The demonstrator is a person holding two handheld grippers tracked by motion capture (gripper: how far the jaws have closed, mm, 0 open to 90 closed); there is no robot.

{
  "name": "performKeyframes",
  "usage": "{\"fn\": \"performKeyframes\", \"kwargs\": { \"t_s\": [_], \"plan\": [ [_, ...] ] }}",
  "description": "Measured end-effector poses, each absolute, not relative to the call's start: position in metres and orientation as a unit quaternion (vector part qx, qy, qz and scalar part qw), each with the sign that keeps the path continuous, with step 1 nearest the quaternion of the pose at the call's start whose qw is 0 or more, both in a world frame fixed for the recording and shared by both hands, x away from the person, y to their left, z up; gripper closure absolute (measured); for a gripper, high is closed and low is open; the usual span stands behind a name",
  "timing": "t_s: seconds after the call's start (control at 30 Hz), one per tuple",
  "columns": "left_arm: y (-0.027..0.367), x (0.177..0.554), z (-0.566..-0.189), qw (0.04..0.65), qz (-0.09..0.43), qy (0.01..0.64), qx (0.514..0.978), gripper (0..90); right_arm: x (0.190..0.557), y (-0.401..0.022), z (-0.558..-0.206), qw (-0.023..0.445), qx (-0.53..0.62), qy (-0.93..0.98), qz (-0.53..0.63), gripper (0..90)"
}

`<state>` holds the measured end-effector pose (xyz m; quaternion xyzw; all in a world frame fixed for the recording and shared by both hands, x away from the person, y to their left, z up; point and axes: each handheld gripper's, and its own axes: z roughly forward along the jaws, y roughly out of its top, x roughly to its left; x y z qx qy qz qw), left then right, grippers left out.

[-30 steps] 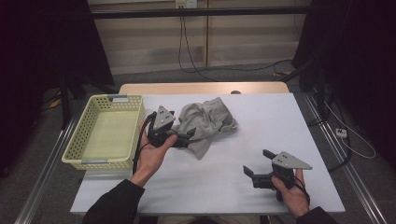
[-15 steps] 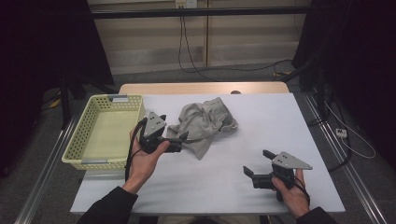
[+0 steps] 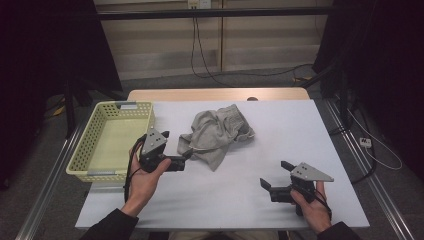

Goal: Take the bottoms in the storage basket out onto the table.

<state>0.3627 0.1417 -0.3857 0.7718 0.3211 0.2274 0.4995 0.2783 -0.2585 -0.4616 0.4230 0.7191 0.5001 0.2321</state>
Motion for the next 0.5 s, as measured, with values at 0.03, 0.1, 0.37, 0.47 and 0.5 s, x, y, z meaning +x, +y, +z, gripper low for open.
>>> {"fn": "performKeyframes", "kwargs": {
  "t_s": [0.03,0.1,0.37,0.47,0.5],
  "plan": [
    [0.142,0.361,-0.386,0.498,0.229,0.318,0.774,4.7,0.278,-0.259,-0.462,0.232,0.423,0.719,0.5,2.5],
    [0.145,0.359,-0.389,0.495,0.229,0.321,0.775,4.7,0.278,-0.259,-0.462,0.232,0.423,0.719,0.5,2.5],
    [0.155,0.349,-0.395,0.484,0.233,0.321,0.78,4.7,0.278,-0.259,-0.462,0.233,0.424,0.718,0.5,2.5],
    [0.158,0.347,-0.396,0.483,0.232,0.325,0.779,4.7,0.278,-0.259,-0.462,0.233,0.424,0.718,0.5,2.5],
    [0.159,0.346,-0.396,0.486,0.232,0.327,0.777,4.7,0.278,-0.259,-0.462,0.233,0.424,0.718,0.5,2.5]
  ]
}}
